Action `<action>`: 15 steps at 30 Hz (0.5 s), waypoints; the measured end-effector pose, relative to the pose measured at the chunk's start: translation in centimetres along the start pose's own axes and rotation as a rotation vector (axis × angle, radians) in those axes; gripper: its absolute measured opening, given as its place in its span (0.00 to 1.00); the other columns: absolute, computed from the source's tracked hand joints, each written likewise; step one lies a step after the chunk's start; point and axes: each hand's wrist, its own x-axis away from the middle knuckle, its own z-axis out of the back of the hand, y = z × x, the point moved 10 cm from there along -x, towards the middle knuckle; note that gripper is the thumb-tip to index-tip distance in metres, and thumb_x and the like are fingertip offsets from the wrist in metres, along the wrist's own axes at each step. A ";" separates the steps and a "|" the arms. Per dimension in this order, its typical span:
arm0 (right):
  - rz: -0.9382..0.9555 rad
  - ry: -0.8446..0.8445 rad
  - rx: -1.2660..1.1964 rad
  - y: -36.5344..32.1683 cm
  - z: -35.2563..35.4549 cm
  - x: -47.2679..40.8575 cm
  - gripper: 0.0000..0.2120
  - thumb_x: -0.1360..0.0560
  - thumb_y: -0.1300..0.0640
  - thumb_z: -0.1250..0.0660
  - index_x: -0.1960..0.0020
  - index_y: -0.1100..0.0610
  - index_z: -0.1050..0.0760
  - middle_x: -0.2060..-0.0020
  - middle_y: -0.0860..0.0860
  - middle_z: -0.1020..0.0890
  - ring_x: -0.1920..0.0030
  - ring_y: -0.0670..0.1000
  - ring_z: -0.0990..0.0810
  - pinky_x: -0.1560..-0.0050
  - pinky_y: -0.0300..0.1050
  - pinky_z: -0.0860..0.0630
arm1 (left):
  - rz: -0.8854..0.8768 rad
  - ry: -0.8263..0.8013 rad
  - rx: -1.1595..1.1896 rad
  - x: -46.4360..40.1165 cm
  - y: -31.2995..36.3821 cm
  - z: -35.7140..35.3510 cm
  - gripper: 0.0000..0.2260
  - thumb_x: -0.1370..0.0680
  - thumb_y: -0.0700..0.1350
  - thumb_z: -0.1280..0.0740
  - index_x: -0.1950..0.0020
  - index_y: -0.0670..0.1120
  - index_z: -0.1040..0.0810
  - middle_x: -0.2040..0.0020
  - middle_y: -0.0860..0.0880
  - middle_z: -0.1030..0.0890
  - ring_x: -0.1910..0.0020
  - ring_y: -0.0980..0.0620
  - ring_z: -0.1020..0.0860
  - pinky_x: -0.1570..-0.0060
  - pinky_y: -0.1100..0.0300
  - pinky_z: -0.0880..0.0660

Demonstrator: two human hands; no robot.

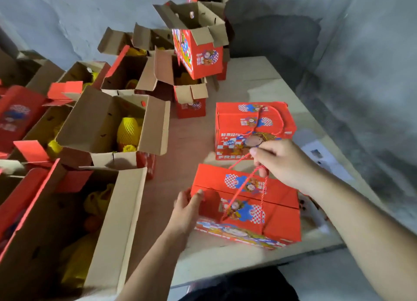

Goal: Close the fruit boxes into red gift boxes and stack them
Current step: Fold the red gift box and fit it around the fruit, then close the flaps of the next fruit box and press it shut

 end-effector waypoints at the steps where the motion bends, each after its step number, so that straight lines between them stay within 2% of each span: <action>1: -0.030 0.058 -0.051 2.3 0.4 0.5 0.17 0.20 0.44 0.34 0.59 0.57 0.21 0.70 0.49 0.17 0.71 0.46 0.25 0.68 0.42 0.32 | 0.025 0.007 -0.009 -0.3 -0.4 0.0 0.13 0.16 0.49 0.33 0.33 0.45 0.22 0.43 0.48 0.16 0.47 0.55 0.18 0.49 0.66 0.23; 2: -0.071 0.161 -0.126 4.7 1.2 1.4 0.14 0.20 0.44 0.33 0.55 0.54 0.20 0.64 0.47 0.15 0.65 0.45 0.21 0.63 0.39 0.30 | 0.034 0.007 0.001 -0.4 -0.6 0.1 0.13 0.16 0.49 0.33 0.34 0.47 0.21 0.45 0.50 0.16 0.50 0.58 0.17 0.53 0.68 0.23; 3: -0.139 0.281 -0.193 7.2 1.8 2.7 0.09 0.19 0.46 0.31 0.48 0.52 0.20 0.55 0.45 0.14 0.55 0.44 0.17 0.56 0.37 0.28 | 0.031 -0.007 0.025 -0.5 -0.7 0.3 0.12 0.17 0.50 0.33 0.35 0.48 0.20 0.46 0.51 0.14 0.53 0.60 0.17 0.57 0.70 0.24; 4: -0.253 0.384 -0.246 10.4 2.1 4.3 0.10 0.19 0.48 0.30 0.40 0.51 0.22 0.44 0.47 0.16 0.42 0.46 0.18 0.46 0.37 0.27 | 0.034 -0.035 0.055 -0.7 -0.8 0.1 0.12 0.17 0.50 0.33 0.35 0.49 0.19 0.47 0.51 0.13 0.53 0.60 0.16 0.57 0.68 0.23; 5: -0.404 0.419 -0.295 13.6 1.5 6.1 0.18 0.19 0.48 0.30 0.31 0.52 0.26 0.34 0.49 0.20 0.33 0.49 0.22 0.39 0.40 0.30 | 0.045 -0.067 0.088 -0.8 -1.0 -0.1 0.12 0.17 0.51 0.33 0.34 0.50 0.19 0.45 0.50 0.13 0.50 0.58 0.15 0.54 0.65 0.22; 6: -0.563 0.378 -0.383 16.5 -0.3 7.8 0.24 0.19 0.46 0.30 0.26 0.52 0.29 0.29 0.51 0.23 0.30 0.51 0.25 0.35 0.42 0.32 | 0.059 -0.095 0.123 -0.8 -1.2 -0.4 0.13 0.16 0.51 0.34 0.33 0.51 0.19 0.43 0.50 0.13 0.46 0.54 0.15 0.50 0.60 0.21; 7: -0.700 0.299 -0.494 18.5 -2.7 9.3 0.27 0.20 0.44 0.31 0.25 0.52 0.30 0.29 0.53 0.23 0.31 0.53 0.23 0.32 0.45 0.31 | 0.068 -0.120 0.148 -0.8 -1.4 -0.7 0.14 0.16 0.51 0.35 0.32 0.52 0.19 0.42 0.49 0.13 0.43 0.50 0.15 0.47 0.56 0.21; 8: -0.787 0.222 -0.598 19.8 -5.0 10.5 0.26 0.21 0.42 0.30 0.28 0.53 0.27 0.33 0.55 0.19 0.36 0.54 0.19 0.33 0.49 0.26 | 0.071 -0.139 0.157 -0.7 -1.6 -1.1 0.15 0.17 0.50 0.35 0.31 0.52 0.19 0.41 0.48 0.13 0.41 0.48 0.15 0.44 0.53 0.21; 9: -0.804 0.188 -0.637 20.0 -6.4 11.3 0.24 0.23 0.43 0.29 0.31 0.54 0.24 0.40 0.55 0.16 0.43 0.55 0.16 0.40 0.52 0.21 | 0.065 -0.147 0.155 -0.6 -1.7 -1.3 0.15 0.17 0.50 0.34 0.31 0.52 0.20 0.41 0.48 0.14 0.41 0.46 0.16 0.43 0.52 0.22; 11: -0.707 0.203 -0.537 18.9 -5.9 11.4 0.19 0.24 0.44 0.27 0.38 0.52 0.23 0.46 0.51 0.14 0.51 0.52 0.15 0.54 0.47 0.20 | 0.025 -0.170 0.164 -0.2 -0.8 -1.7 0.18 0.19 0.52 0.31 0.29 0.54 0.21 0.40 0.47 0.14 0.40 0.45 0.16 0.43 0.52 0.21; 13: -0.590 0.183 -0.428 16.7 -3.1 10.4 0.16 0.24 0.41 0.28 0.41 0.47 0.23 0.47 0.47 0.14 0.51 0.48 0.15 0.54 0.45 0.20 | -0.035 -0.217 0.199 0.4 1.8 -2.3 0.20 0.21 0.54 0.29 0.29 0.57 0.22 0.38 0.47 0.15 0.40 0.45 0.16 0.46 0.56 0.18; 15: -0.452 0.142 -0.426 13.8 0.9 8.3 0.17 0.25 0.40 0.28 0.39 0.45 0.20 0.48 0.43 0.13 0.50 0.45 0.14 0.52 0.41 0.19 | -0.091 -0.248 0.239 0.6 5.6 -3.0 0.21 0.22 0.53 0.26 0.29 0.60 0.22 0.36 0.46 0.16 0.38 0.45 0.17 0.48 0.57 0.18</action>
